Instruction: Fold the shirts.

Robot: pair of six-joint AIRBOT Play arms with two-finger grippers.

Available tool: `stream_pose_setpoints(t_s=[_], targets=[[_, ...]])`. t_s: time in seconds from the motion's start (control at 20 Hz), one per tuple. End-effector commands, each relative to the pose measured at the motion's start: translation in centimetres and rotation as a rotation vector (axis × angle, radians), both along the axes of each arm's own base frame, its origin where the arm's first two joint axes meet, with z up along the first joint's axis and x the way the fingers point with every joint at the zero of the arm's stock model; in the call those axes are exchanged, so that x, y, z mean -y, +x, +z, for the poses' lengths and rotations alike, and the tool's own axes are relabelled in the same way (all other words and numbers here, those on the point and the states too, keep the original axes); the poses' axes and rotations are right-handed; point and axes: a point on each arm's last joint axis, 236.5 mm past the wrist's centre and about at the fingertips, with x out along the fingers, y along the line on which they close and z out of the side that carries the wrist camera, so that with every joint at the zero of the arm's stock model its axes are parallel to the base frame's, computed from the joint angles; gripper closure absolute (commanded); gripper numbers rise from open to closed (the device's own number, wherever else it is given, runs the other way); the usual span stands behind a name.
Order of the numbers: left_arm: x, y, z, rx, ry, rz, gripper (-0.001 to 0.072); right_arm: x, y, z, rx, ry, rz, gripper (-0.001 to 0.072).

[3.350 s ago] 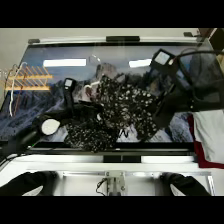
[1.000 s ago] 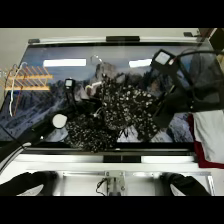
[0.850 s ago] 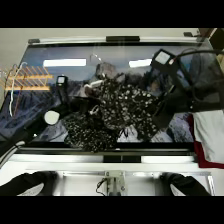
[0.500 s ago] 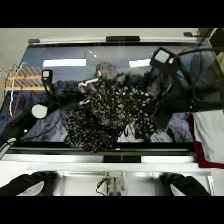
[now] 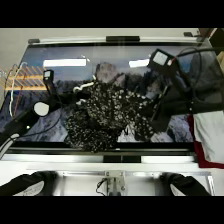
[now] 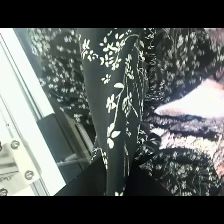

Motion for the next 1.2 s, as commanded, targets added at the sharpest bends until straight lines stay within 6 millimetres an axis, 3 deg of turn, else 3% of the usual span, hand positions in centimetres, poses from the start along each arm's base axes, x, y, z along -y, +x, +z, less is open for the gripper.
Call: stream_pose_setpoints(t_s=[0.0, 0.15, 0.35, 0.5, 0.7, 0.85, 0.95, 1.15], targets=[[-0.2, 0.4, 0.2, -0.001, -0.011, 0.012, 0.0657, 0.5, 0.0, -0.4, -0.001, -0.028, 0.000, 0.0674], [-0.3, 1.2, 3.0, 0.053, -0.025, 0.017, 0.0657, 2.2, 0.4, -1.3, 0.001, -0.104, -0.028, 0.0674], [-0.4, 0.7, 10.2, 0.199, -0.063, 0.016, 0.0657, 2.4, 1.0, -1.3, 0.018, -0.111, -0.049, 0.0674], [0.8, -1.7, 17.1, 0.315, -0.105, -0.037, 0.0657, 1.9, 2.0, -0.6, 0.057, -0.077, -0.069, 0.0674], [5.2, -5.5, 26.3, 0.483, -0.181, -0.160, 0.0657, -0.4, 3.6, 0.3, 0.078, 0.028, -0.072, 0.0674], [8.1, -8.0, 32.4, 0.587, -0.241, -0.243, 0.0657, -1.7, 5.8, 2.7, 0.174, 0.132, -0.119, 0.0674], [8.2, -9.3, 36.9, 0.674, -0.280, -0.255, 0.0657, -2.3, 6.6, 4.0, 0.212, 0.187, -0.136, 0.0674], [6.6, -12.4, 45.8, 0.845, -0.344, -0.252, 0.0657, -2.7, 7.3, 5.3, 0.240, 0.241, -0.166, 0.0674]])
